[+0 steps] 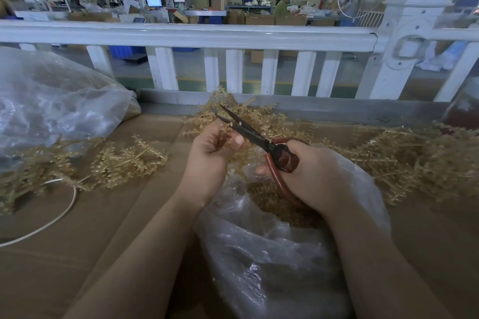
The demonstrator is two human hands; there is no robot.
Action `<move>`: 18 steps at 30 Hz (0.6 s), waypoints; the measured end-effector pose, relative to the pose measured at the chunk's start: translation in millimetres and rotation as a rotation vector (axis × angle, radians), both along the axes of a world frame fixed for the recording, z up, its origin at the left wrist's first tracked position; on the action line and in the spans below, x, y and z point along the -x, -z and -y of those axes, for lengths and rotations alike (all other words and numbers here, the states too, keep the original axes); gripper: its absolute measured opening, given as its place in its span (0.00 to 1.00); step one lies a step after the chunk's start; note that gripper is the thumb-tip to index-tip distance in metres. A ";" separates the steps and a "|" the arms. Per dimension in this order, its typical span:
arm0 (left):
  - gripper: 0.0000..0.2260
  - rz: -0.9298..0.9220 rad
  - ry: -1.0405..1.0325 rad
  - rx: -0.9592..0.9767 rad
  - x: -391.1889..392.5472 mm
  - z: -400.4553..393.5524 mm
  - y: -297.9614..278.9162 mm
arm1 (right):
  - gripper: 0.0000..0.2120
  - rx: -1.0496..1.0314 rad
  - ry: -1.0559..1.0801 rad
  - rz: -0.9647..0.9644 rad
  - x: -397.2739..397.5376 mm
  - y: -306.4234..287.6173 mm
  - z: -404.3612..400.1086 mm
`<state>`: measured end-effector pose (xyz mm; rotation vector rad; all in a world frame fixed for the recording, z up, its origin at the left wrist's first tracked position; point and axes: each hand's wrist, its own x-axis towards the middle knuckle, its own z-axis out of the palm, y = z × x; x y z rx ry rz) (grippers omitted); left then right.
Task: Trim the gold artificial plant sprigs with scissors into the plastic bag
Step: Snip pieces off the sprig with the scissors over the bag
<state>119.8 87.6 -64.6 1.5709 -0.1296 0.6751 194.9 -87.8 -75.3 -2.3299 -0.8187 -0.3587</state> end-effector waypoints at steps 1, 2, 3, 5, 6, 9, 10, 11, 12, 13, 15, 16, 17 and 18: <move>0.08 -0.009 0.004 -0.010 -0.5 0.4 0.9 | 0.38 -0.004 -0.003 0.002 0.2 -0.1 -0.3; 0.08 -0.016 0.009 -0.016 -1.1 0.7 2.0 | 0.38 -0.010 -0.005 0.001 0.2 -0.1 -0.6; 0.08 -0.017 0.016 -0.018 -1.5 1.1 2.5 | 0.39 -0.016 -0.006 -0.001 -0.1 -0.1 -0.9; 0.08 -0.014 0.024 -0.015 -2.5 0.6 3.7 | 0.39 -0.015 -0.005 -0.004 -1.2 0.3 -1.3; 0.07 -0.012 0.024 -0.015 -3.0 0.1 4.3 | 0.39 -0.011 -0.006 -0.005 -1.8 0.6 -1.4; 0.08 -0.005 0.025 -0.020 -3.1 -0.6 4.8 | 0.40 -0.015 -0.011 -0.007 -3.0 2.0 -1.7; 0.08 -0.003 0.025 -0.023 -3.3 -0.6 5.1 | 0.41 -0.020 -0.013 -0.001 -3.2 2.1 -1.7; 0.09 0.000 0.025 -0.026 -3.1 -0.2 4.8 | 0.42 -0.024 -0.015 0.006 -3.3 1.8 -1.7; 0.10 0.002 0.026 -0.030 -3.0 0.3 4.1 | 0.42 -0.026 -0.015 0.011 -3.0 1.1 -1.6; 0.10 0.004 0.034 -0.030 -2.6 0.7 3.6 | 0.42 -0.030 -0.014 0.015 -2.8 0.6 -1.4; 0.10 0.006 0.048 -0.012 -2.2 1.4 2.7 | 0.40 -0.042 -0.014 0.013 -2.1 0.0 -0.7; 0.10 -0.005 0.048 0.023 -2.2 1.3 2.7 | 0.38 -0.049 -0.020 0.004 -1.7 -0.1 -0.9; 0.09 -0.024 0.052 0.083 -2.5 0.8 3.0 | 0.35 -0.060 -0.027 -0.011 -1.1 0.0 -0.9; 0.08 -0.047 0.051 0.152 -3.4 0.0 3.8 | 0.33 -0.078 -0.032 -0.043 -0.4 -0.8 -1.5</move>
